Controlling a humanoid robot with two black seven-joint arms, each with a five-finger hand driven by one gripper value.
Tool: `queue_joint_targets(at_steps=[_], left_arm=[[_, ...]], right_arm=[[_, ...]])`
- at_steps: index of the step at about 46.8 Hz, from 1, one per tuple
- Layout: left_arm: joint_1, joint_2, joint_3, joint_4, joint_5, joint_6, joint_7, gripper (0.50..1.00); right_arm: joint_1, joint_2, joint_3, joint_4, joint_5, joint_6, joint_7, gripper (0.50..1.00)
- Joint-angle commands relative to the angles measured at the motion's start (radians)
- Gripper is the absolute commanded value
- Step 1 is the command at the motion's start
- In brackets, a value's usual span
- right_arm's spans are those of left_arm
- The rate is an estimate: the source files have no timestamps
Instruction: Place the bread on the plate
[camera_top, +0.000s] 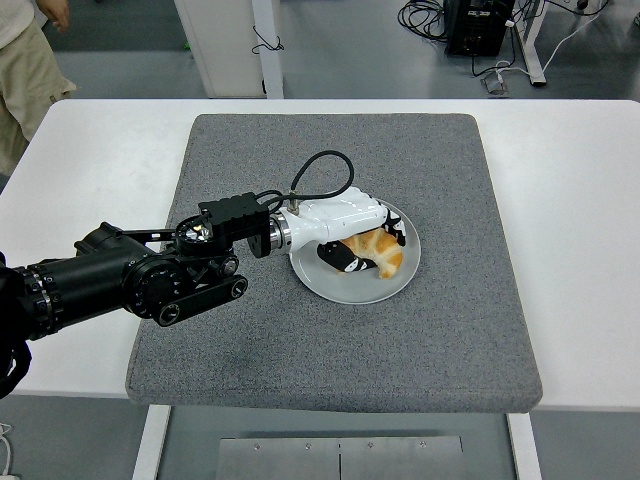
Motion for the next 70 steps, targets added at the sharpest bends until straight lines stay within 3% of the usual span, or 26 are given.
queue_joint_targets(at_steps=[1,6,7,8,9,11,13,17,29,39,46,55,70], left_arm=[[0.000,0.000,-0.002,0.000,-0.002,-0.001,0.000,0.500],[-0.005,0.000,-0.006,0.000,-0.015,-0.001,0.006,0.500],[-0.006,0.000,-0.006,-0.001,-0.022,-0.001,0.006,0.579],[-0.006,0.000,-0.008,-0.001,-0.031,-0.001,0.005,0.767],[-0.006,0.000,-0.009,0.000,-0.040,-0.001,0.003,0.883],[-0.008,0.002,-0.009,-0.001,-0.061,-0.002,-0.001,0.901],[-0.009,0.005,-0.005,-0.001,-0.077,-0.002,-0.014,0.973],[-0.009,0.009,-0.005,-0.001,-0.086,-0.002,-0.040,0.974],[-0.029,0.026,-0.009,-0.019,-0.086,-0.004,-0.041,0.975],[-0.113,0.112,-0.018,-0.142,-0.147,-0.014,-0.032,0.975],[-0.179,0.160,-0.029,-0.161,-0.227,-0.016,-0.032,0.975],[-0.244,0.218,-0.106,-0.182,-0.293,-0.031,-0.038,0.975],[-0.296,0.252,-0.210,-0.181,-0.422,-0.051,-0.038,0.975]], right_arm=[[0.000,0.000,0.000,0.000,0.000,0.000,0.000,1.000],[0.000,0.000,0.000,0.000,0.000,0.000,0.000,1.000],[0.000,0.000,0.000,0.000,0.001,0.000,0.000,1.000],[0.000,0.000,0.000,0.000,0.000,0.000,0.000,1.000],[0.000,0.000,0.000,0.000,0.001,0.000,0.000,1.000],[0.000,0.000,0.000,0.000,0.000,0.000,0.000,1.000],[0.000,0.000,0.000,0.000,0.000,0.000,0.000,1.000],[0.000,0.000,0.000,0.000,0.001,0.000,0.000,1.000],[0.000,0.000,0.000,0.000,0.000,0.000,0.000,1.000],[0.000,0.000,0.000,0.000,0.000,0.000,0.000,1.000],[0.000,0.000,0.000,0.000,0.000,0.000,0.000,1.000],[0.002,0.000,0.000,0.000,0.000,0.000,0.000,1.000],[0.000,0.000,0.000,0.000,0.000,0.000,0.000,1.000]])
